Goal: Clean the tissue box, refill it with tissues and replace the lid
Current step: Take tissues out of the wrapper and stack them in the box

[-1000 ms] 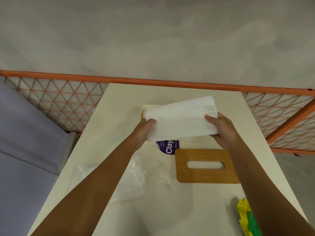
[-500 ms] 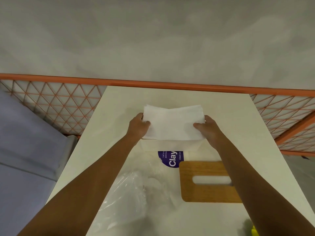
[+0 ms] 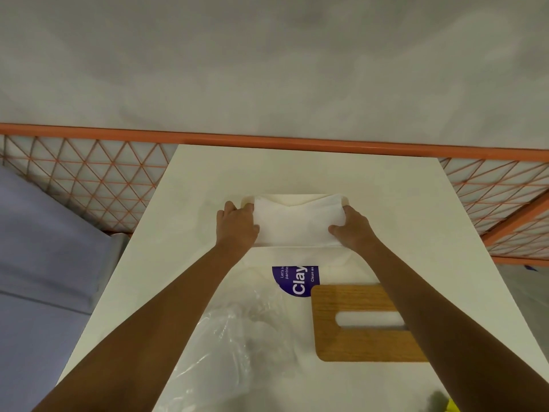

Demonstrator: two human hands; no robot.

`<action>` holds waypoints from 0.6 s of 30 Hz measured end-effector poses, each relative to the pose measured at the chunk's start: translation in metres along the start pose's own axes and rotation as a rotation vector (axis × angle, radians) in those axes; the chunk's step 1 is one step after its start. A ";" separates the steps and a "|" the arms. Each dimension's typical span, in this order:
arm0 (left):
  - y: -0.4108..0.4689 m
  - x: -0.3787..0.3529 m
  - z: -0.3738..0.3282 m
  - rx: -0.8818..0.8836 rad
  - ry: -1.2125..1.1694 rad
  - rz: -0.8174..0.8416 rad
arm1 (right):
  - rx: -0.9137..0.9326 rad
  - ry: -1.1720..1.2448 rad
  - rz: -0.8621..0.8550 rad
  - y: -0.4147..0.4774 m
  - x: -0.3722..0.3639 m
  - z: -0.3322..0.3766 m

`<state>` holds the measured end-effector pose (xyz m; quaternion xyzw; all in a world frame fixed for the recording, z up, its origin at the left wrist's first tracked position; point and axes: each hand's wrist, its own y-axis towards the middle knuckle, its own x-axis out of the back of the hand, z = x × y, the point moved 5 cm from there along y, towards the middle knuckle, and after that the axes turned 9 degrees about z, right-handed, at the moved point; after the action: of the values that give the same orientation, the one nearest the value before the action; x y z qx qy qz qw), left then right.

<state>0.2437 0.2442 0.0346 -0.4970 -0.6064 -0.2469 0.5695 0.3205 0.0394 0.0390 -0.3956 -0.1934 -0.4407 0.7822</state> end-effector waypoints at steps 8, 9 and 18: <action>-0.018 0.011 0.006 -0.036 -0.093 -0.046 | 0.037 -0.040 -0.089 -0.022 0.018 0.003; -0.023 0.012 0.008 -0.038 -0.143 -0.055 | 0.035 -0.035 -0.108 -0.026 0.021 0.002; -0.074 0.016 0.032 -0.023 -0.374 -0.102 | 0.075 0.025 -0.069 -0.067 0.015 -0.006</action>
<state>0.1664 0.2485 0.0620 -0.5093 -0.7232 -0.1854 0.4280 0.2719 0.0062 0.0754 -0.3536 -0.2136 -0.4650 0.7830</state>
